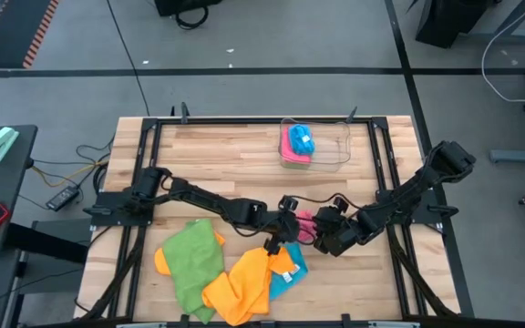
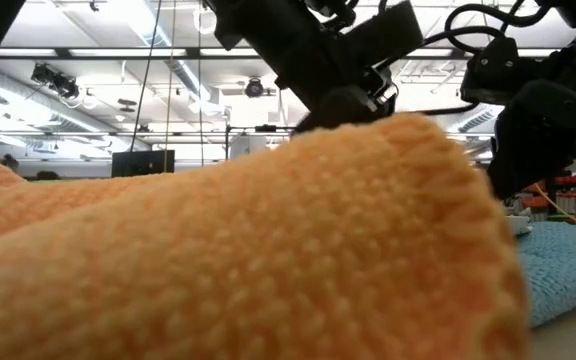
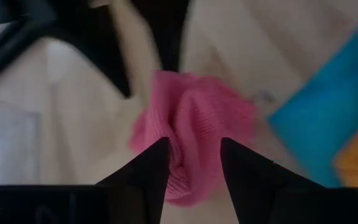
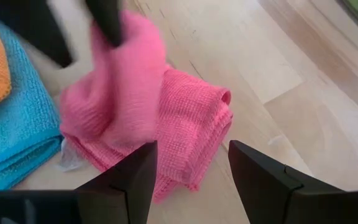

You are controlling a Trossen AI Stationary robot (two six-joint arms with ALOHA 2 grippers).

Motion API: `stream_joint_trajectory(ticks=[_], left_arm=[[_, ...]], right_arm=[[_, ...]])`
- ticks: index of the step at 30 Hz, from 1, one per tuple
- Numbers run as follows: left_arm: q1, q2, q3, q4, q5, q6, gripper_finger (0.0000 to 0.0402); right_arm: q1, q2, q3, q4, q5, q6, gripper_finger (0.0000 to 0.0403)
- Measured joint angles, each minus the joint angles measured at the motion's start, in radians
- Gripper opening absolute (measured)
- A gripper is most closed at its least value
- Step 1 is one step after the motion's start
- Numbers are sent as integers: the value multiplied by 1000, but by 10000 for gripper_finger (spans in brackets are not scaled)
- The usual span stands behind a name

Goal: Fold microfiber towels
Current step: Fold the pink towel

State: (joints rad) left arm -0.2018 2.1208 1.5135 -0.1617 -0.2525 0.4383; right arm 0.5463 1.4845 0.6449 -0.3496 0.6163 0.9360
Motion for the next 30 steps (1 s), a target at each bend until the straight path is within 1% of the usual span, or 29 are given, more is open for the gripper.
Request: stream_joint_trajectory(ticks=[3,5,7,10,15,21,24,25,30], left_arm=[[16,2,0,45,-15,23,144],[31,18,1,98,-10,41,138],[50,40,0,111,26,48,132],[71,74,0,165,83,49,125],[77,118,2,270,91,83,114],[77,119,2,298,77,77,104],[77,119,3,301,59,66,103],[77,119,3,302,58,58,103],[78,123,-3,288,51,48,101]], right_arm=[[0,0,0,6,-1,-2,209],[0,0,1,4,-21,-3,209],[0,-2,13,-31,-62,-2,209],[6,-5,47,-71,-74,7,209],[37,-6,77,-86,-79,-4,209],[79,-4,68,-78,92,14,209],[97,-3,68,-58,227,19,209],[98,6,68,-34,255,19,209],[96,112,68,78,287,-13,209]])
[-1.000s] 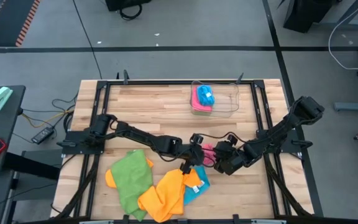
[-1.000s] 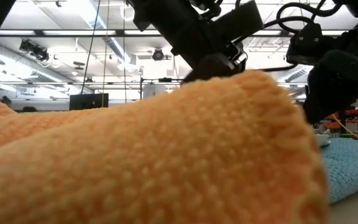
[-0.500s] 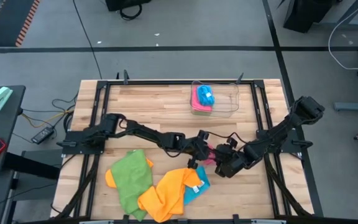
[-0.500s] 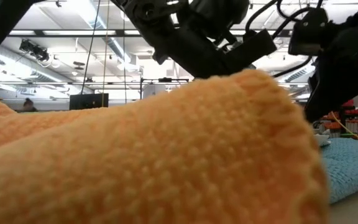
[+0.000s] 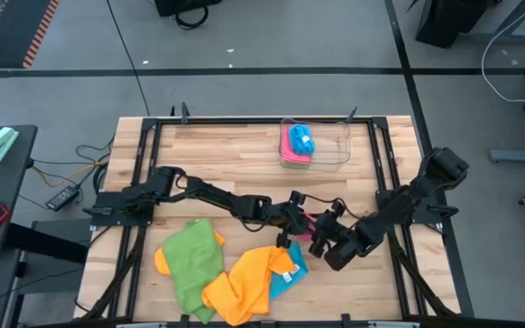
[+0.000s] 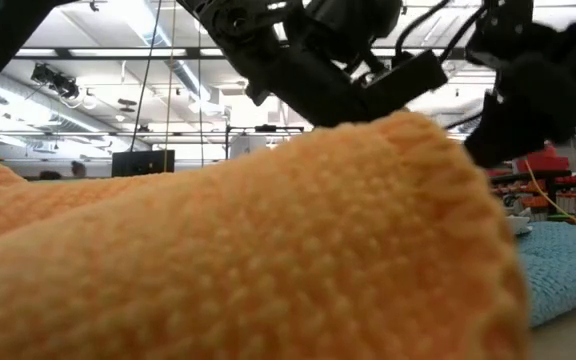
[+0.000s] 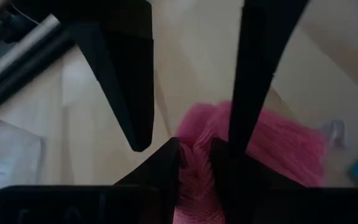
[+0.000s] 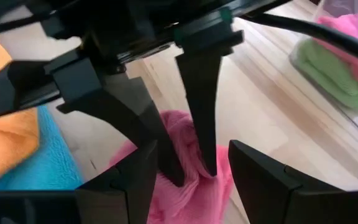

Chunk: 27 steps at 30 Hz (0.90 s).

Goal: Fold microfiber towels
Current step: Fold the pink towel

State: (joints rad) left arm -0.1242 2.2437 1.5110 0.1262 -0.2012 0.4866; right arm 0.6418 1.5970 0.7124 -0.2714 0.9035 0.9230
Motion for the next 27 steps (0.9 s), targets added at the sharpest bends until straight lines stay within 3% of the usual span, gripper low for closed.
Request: stream_joint_trajectory(ticks=[6,15,27], left_arm=[[1,3,-2,-11,-5,1,100],[0,-3,3,-20,-47,10,106],[-23,-46,3,-107,-110,52,226]], right_arm=[[18,79,1,35,78,25,209],[16,66,1,-39,28,35,209],[16,65,1,-56,21,85,209]])
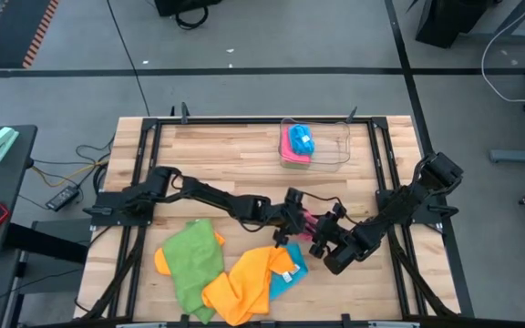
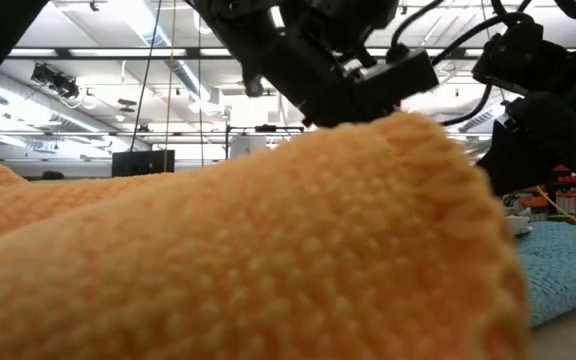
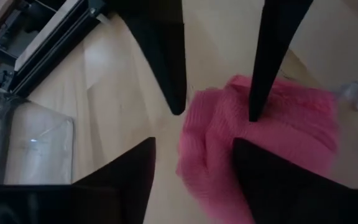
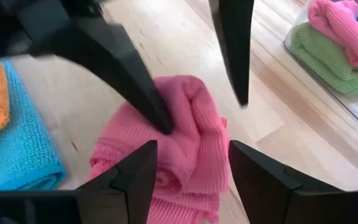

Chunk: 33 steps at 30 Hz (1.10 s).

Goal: Fold microfiber towels
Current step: Fold the pink towel

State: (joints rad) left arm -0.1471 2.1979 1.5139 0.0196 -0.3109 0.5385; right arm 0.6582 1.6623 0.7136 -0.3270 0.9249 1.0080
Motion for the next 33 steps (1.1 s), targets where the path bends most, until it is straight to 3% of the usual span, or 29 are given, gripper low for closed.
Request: stream_joint_trajectory(ticks=[8,14,27,33], left_arm=[[-20,-97,0,-160,8,1,216],[-35,-118,-1,-246,175,-8,197],[97,-59,0,-151,491,-73,189],[130,1,2,-46,518,-66,183]], right_arm=[[-1,0,0,-7,0,16,209],[-1,0,0,-8,0,18,209],[-4,-1,0,-8,-14,33,209],[-11,-1,-1,-10,-23,32,209]])
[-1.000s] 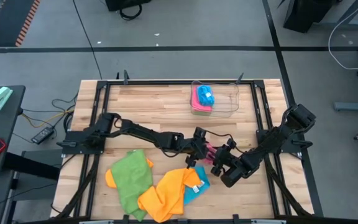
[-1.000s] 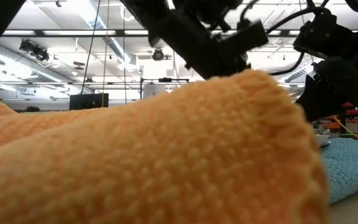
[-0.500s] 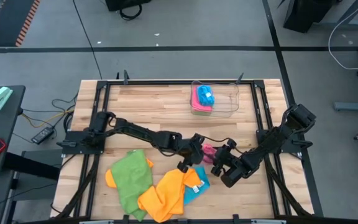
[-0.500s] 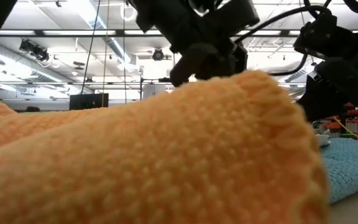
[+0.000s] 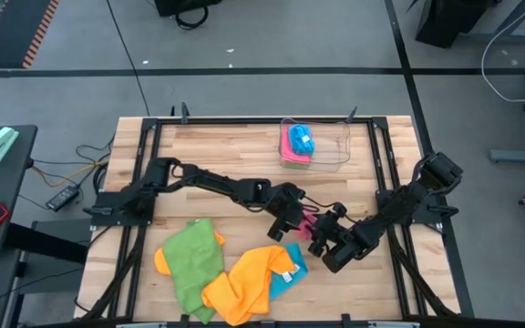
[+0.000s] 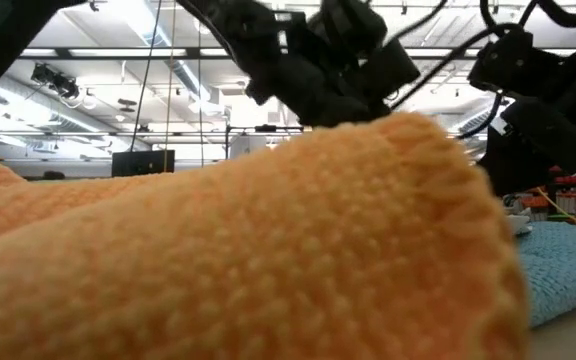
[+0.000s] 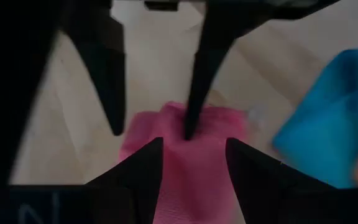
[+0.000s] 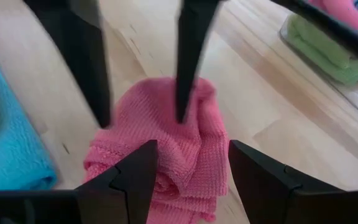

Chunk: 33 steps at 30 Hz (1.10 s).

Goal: Fold microfiber towels
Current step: Fold the pink towel

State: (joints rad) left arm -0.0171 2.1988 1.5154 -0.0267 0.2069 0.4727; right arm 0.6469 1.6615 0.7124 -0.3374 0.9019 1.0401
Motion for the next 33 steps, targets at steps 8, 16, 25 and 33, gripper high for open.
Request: stream_joint_trajectory(ticks=[8,16,25,33], left_arm=[[35,18,0,26,0,-9,172],[-12,-12,-3,-67,-89,12,171],[1,-103,-10,-167,-50,-78,171],[-58,-89,-20,-178,-53,-122,166]], right_arm=[[-6,0,0,-8,-13,1,209],[-16,0,0,-21,-8,46,209],[-16,0,1,-33,14,71,209],[-13,-26,1,-39,-10,70,209]])
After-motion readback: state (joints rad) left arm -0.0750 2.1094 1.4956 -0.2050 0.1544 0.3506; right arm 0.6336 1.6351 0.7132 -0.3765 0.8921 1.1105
